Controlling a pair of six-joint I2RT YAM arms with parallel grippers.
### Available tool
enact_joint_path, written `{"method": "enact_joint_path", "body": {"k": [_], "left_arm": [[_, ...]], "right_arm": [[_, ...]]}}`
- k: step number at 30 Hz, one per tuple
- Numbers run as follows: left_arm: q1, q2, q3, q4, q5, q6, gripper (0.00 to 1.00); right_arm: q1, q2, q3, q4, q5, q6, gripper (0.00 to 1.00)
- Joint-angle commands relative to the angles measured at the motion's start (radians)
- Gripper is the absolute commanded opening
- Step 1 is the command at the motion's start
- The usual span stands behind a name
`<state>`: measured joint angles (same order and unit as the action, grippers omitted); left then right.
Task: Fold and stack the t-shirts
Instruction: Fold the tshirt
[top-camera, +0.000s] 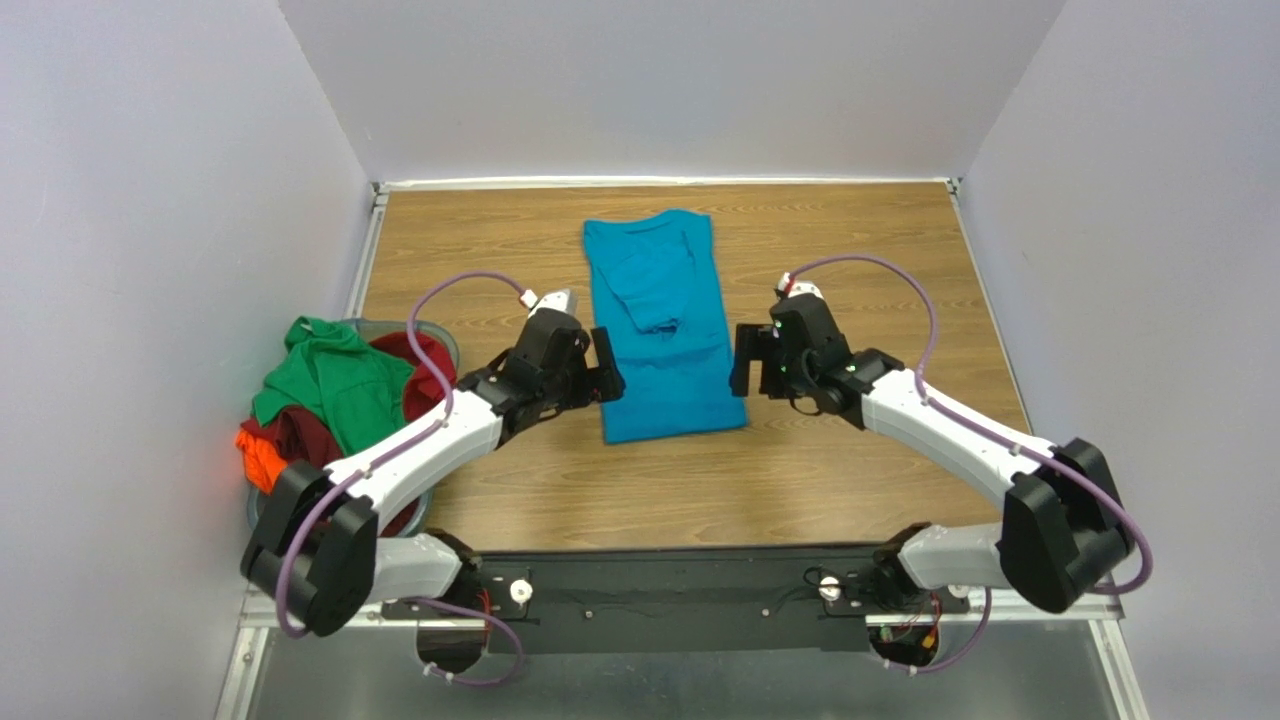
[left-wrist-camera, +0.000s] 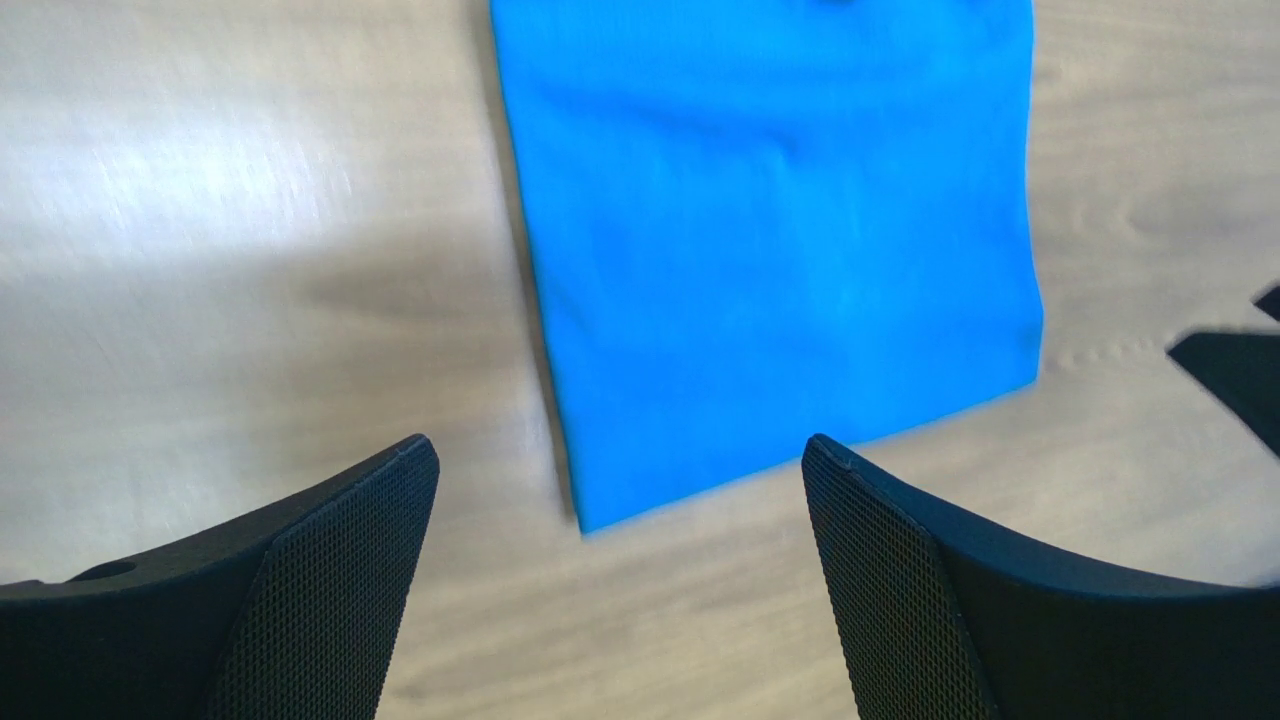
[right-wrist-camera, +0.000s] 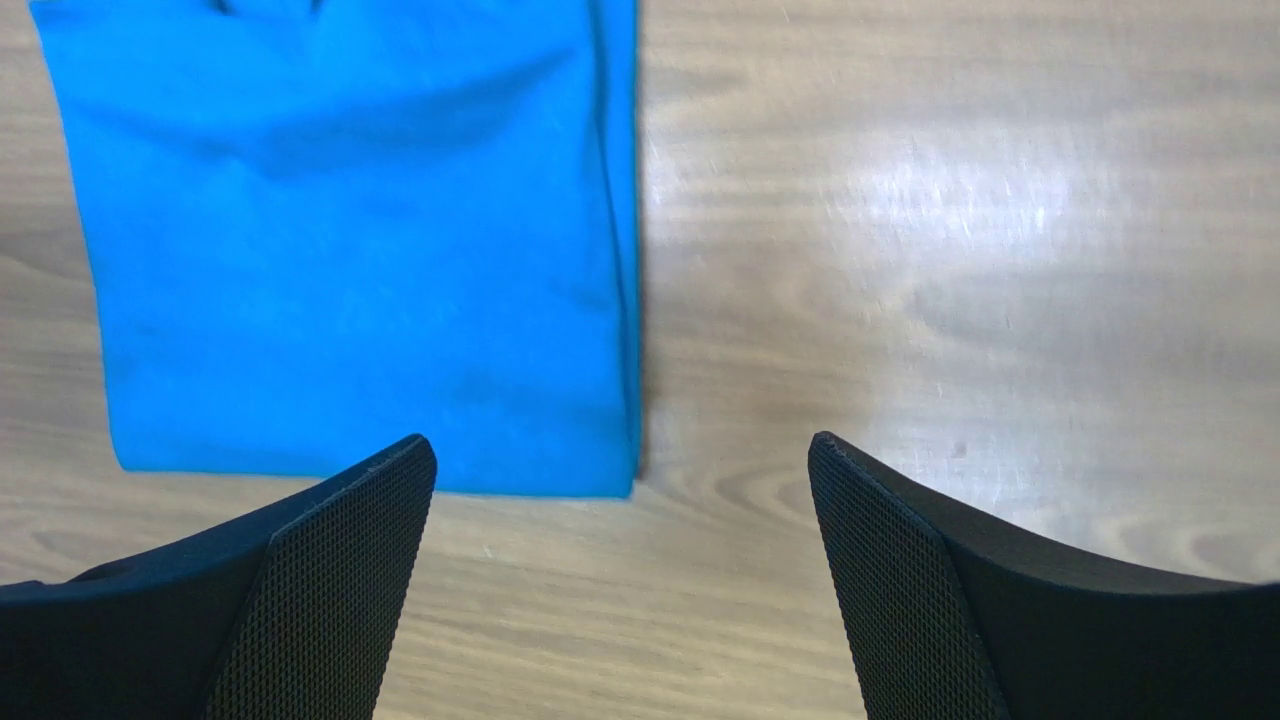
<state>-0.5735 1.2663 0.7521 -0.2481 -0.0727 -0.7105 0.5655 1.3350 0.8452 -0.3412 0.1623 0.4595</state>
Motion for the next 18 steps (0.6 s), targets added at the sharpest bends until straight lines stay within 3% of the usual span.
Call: {"method": "enact_joint_path", "body": {"k": [1,8,16,18], "left_arm": [[-0.020,-0.093,-0.083,0.003,0.068,-0.058,0.98],[-0.040,-0.212,-0.194,-0.020,0.128,-0.113,0.98],[-0.101,-0.162,-0.224,0.001,0.160,-0.148,0.98],[-0.115,-0.145,-0.229,0.024,0.165,-0.158,0.93]], "right_arm": [[-0.006,-0.080,-0.077,-0.024,-0.009,0.051,1.00],[-0.006,-0.122,-0.127,-0.024,-0.029,0.059,1.00],[-0.006,-0.123,-0.147,-0.022,-0.040,0.077,1.00],[-0.006,-0.120,-0.149,-0.022,-0.041,0.077,1.00]]}}
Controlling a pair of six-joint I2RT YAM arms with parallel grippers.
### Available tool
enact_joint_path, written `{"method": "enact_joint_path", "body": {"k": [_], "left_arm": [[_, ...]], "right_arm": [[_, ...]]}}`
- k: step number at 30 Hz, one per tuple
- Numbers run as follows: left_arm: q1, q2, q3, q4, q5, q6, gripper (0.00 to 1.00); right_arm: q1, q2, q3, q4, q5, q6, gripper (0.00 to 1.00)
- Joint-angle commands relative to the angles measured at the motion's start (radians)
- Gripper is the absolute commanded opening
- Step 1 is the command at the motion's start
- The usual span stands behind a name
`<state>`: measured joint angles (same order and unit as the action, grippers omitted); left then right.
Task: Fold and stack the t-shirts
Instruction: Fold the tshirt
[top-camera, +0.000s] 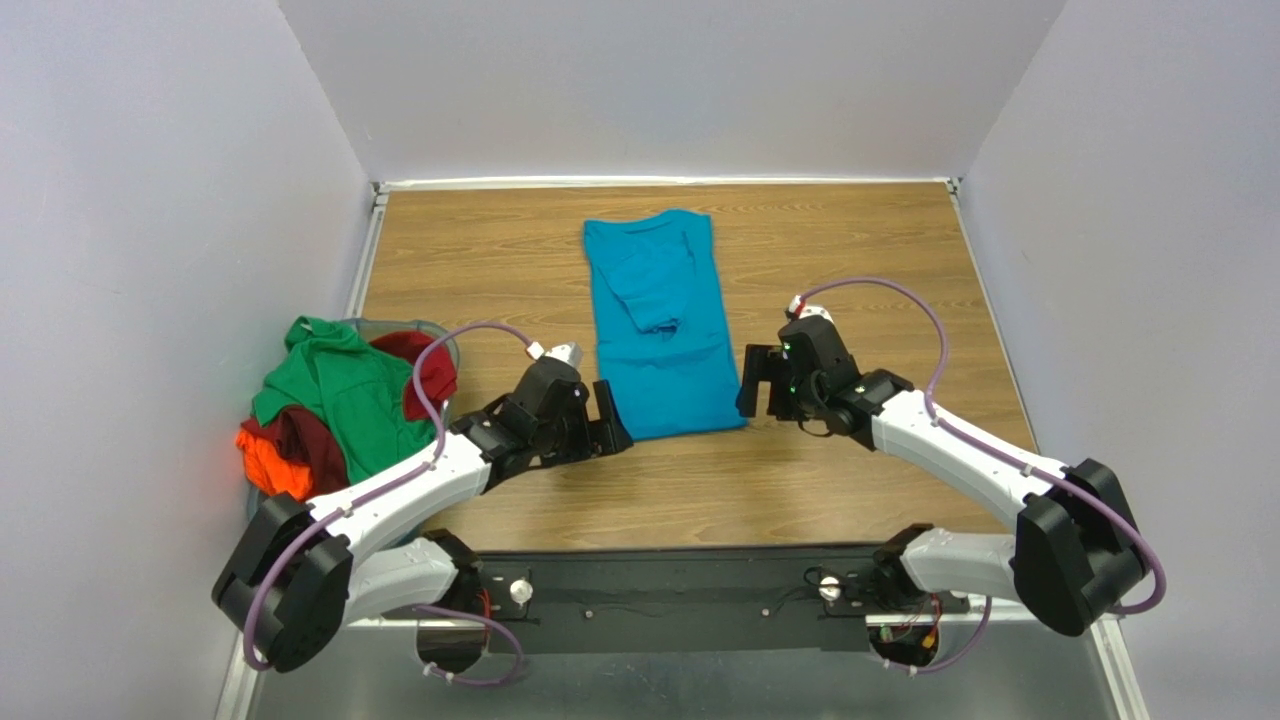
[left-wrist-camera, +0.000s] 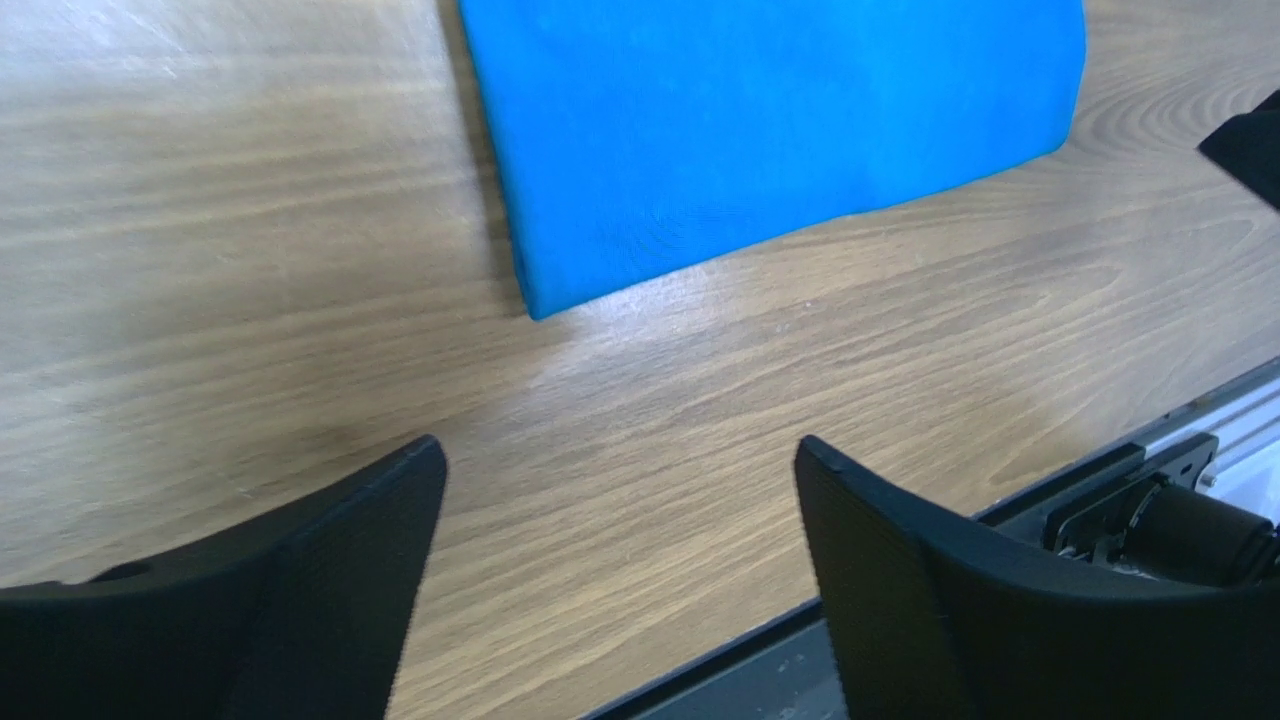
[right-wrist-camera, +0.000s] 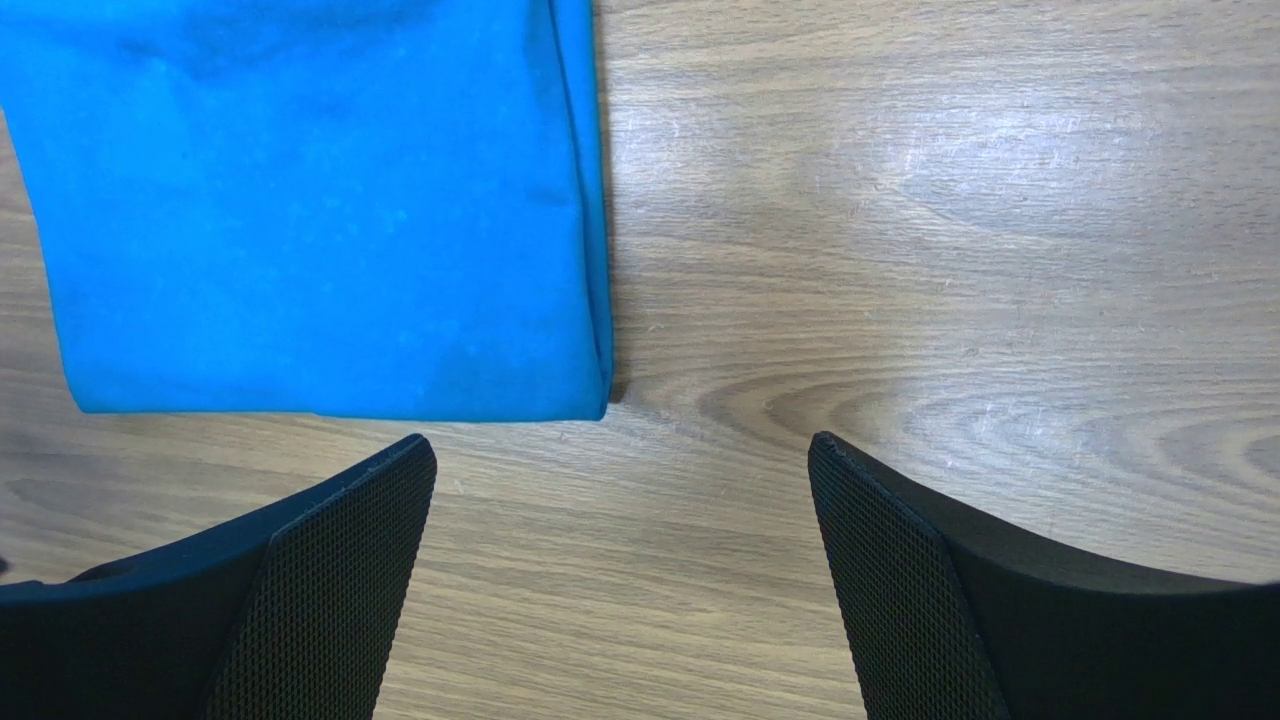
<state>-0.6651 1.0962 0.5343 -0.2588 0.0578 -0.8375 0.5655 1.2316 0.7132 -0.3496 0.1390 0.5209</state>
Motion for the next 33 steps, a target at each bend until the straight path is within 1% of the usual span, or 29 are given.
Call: {"method": "enact_joint_path", "body": {"k": [1,4,6,8,12,14,17,19,20,22,26,29,33], "left_arm": [[-0.028,0.030,-0.014,0.042,0.036,-0.034,0.90],[-0.039,0.051,-0.019,0.069,0.039,-0.035,0.79],[-0.041,0.065,-0.022,0.078,0.037,-0.034,0.77],[-0.041,0.086,-0.026,0.099,0.039,-0.035,0.72],[-0.042,0.128,-0.020,0.119,0.050,-0.029,0.71],[-0.042,0.143,-0.014,0.122,0.047,-0.026,0.66],[-0.042,0.160,-0.013,0.121,0.051,-0.017,0.65],[-0.042,0.168,-0.013,0.122,0.037,-0.015,0.64],[-0.042,0.169,-0.010,0.118,0.015,-0.014,0.62],[-0.042,0.180,-0.004,0.118,-0.031,-0.025,0.62],[-0.033,0.223,0.016,0.125,-0.085,-0.029,0.57],[-0.024,0.269,0.030,0.144,-0.098,-0.037,0.46],[-0.018,0.317,0.050,0.145,-0.104,-0.032,0.40]], "right_arm": [[-0.006,-0.014,-0.018,-0.014,-0.018,0.016,1.00],[-0.006,-0.006,-0.020,-0.014,-0.022,0.018,1.00],[-0.006,-0.006,-0.023,-0.014,-0.019,0.016,1.00],[-0.006,-0.006,-0.027,-0.014,-0.018,0.018,1.00],[-0.006,-0.009,-0.034,-0.014,-0.015,0.022,1.00],[-0.006,-0.012,-0.034,-0.014,-0.015,0.021,1.00],[-0.006,-0.017,-0.035,-0.012,-0.013,0.021,1.00],[-0.006,-0.014,-0.035,-0.014,-0.012,0.019,1.00],[-0.006,-0.012,-0.035,-0.014,-0.012,0.019,1.00],[-0.006,-0.009,-0.034,-0.012,-0.015,0.019,1.00],[-0.006,-0.006,-0.032,-0.014,-0.012,0.019,1.00],[-0.006,-0.007,-0.032,-0.012,-0.013,0.021,1.00],[-0.006,-0.001,-0.037,-0.011,-0.012,0.024,1.00]]}}
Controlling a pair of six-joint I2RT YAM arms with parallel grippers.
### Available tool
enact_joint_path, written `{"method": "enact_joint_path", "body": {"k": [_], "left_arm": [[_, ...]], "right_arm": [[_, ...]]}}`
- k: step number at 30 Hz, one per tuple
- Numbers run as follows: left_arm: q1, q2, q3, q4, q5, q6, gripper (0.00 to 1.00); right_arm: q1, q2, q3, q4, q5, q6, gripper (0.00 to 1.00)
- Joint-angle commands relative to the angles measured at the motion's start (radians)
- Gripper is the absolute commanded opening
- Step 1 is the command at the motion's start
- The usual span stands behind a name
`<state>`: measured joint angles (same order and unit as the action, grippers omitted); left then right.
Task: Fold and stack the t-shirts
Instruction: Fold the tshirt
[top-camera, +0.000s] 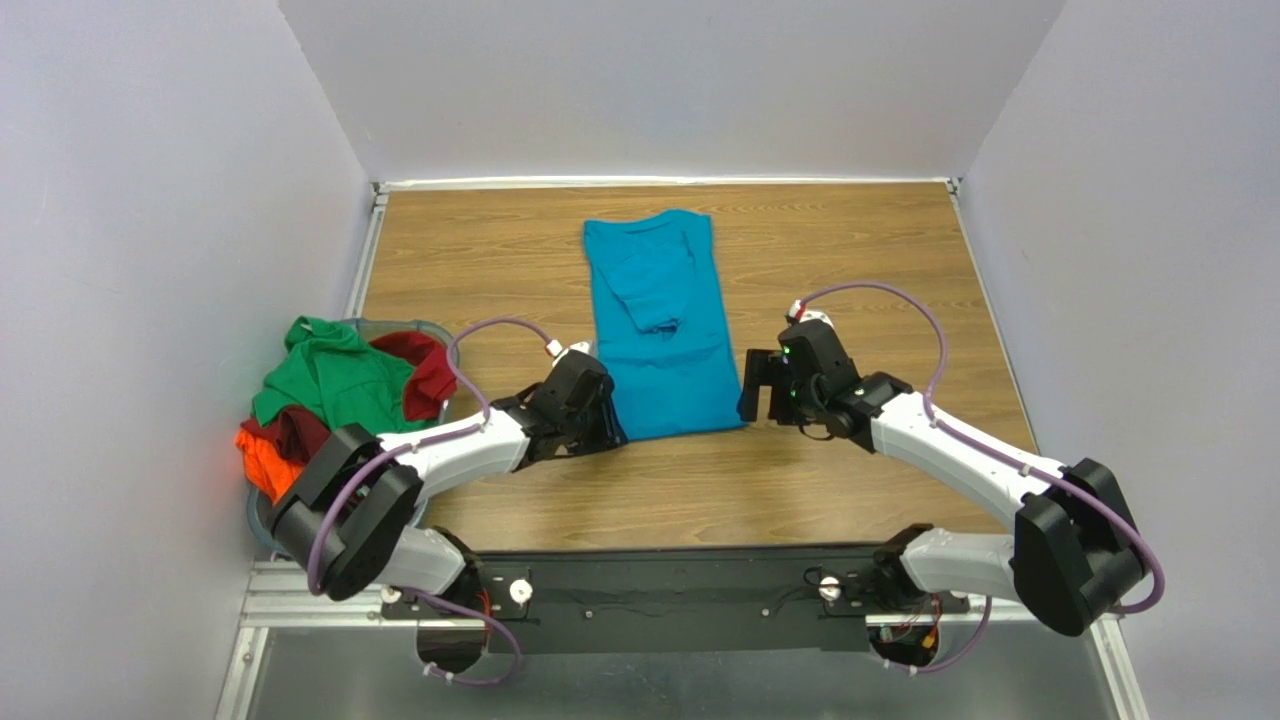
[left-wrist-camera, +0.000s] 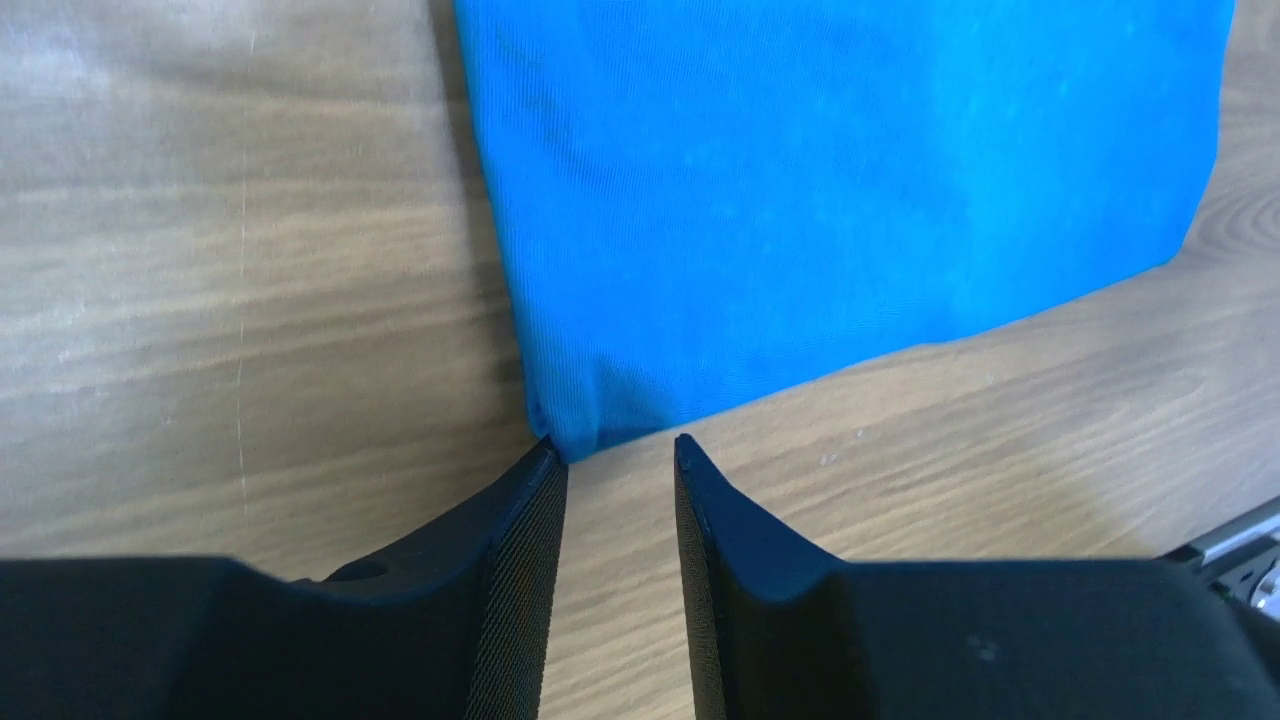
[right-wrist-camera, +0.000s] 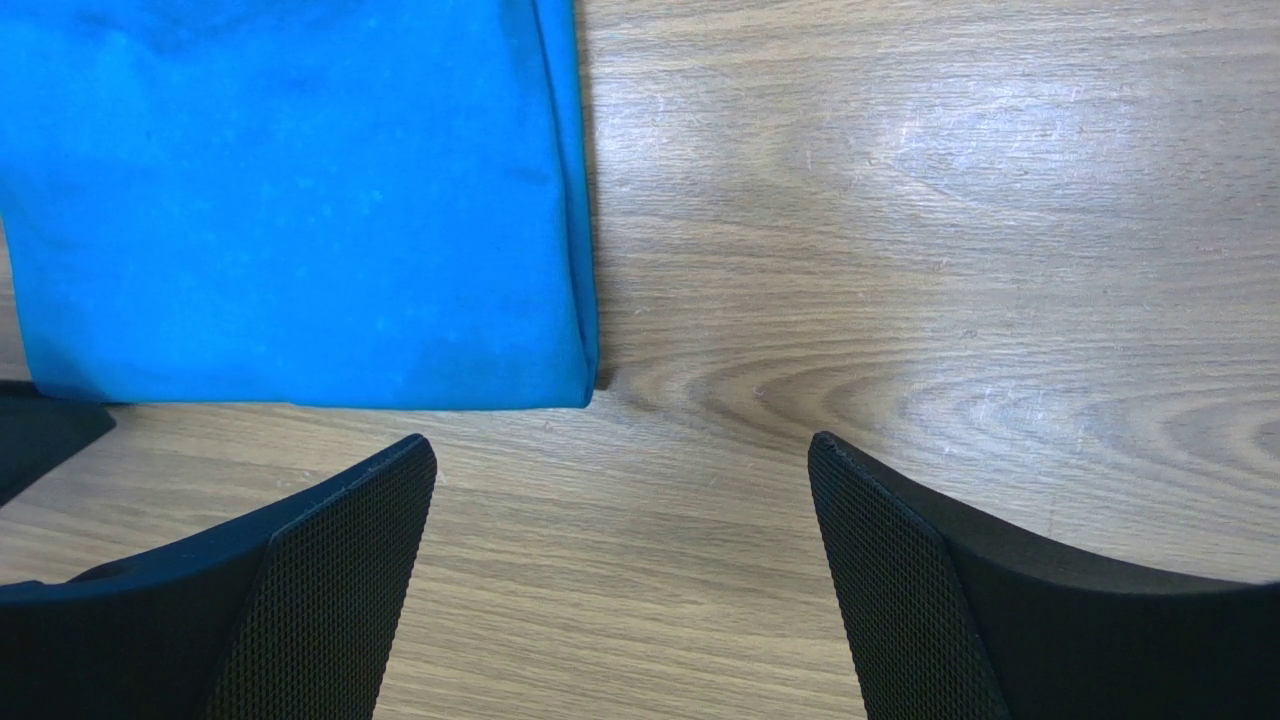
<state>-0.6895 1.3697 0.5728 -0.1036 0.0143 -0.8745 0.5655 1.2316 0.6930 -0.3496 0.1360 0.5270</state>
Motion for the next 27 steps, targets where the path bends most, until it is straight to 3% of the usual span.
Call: {"method": "enact_joint_path", "body": {"k": [1,8,12,23,27], "left_arm": [[0.011,0.045,0.015,-0.011,-0.068,0.005,0.40],[0.022,0.055,0.004,-0.030,-0.088,0.003,0.27],[0.024,0.060,0.005,-0.039,-0.085,0.014,0.00],[0.024,0.025,-0.007,-0.048,-0.070,0.028,0.00],[0.024,0.031,-0.007,-0.048,-0.066,0.026,0.00]], "right_arm": [[-0.006,0.000,-0.016,-0.009,-0.009,0.018,1.00],[-0.006,0.019,-0.015,0.000,-0.022,0.015,1.00],[-0.006,0.051,-0.006,0.014,-0.055,-0.001,1.00],[-0.006,0.177,-0.016,0.130,-0.194,-0.001,0.93],[-0.006,0.223,-0.012,0.153,-0.211,-0.005,0.86]]}}
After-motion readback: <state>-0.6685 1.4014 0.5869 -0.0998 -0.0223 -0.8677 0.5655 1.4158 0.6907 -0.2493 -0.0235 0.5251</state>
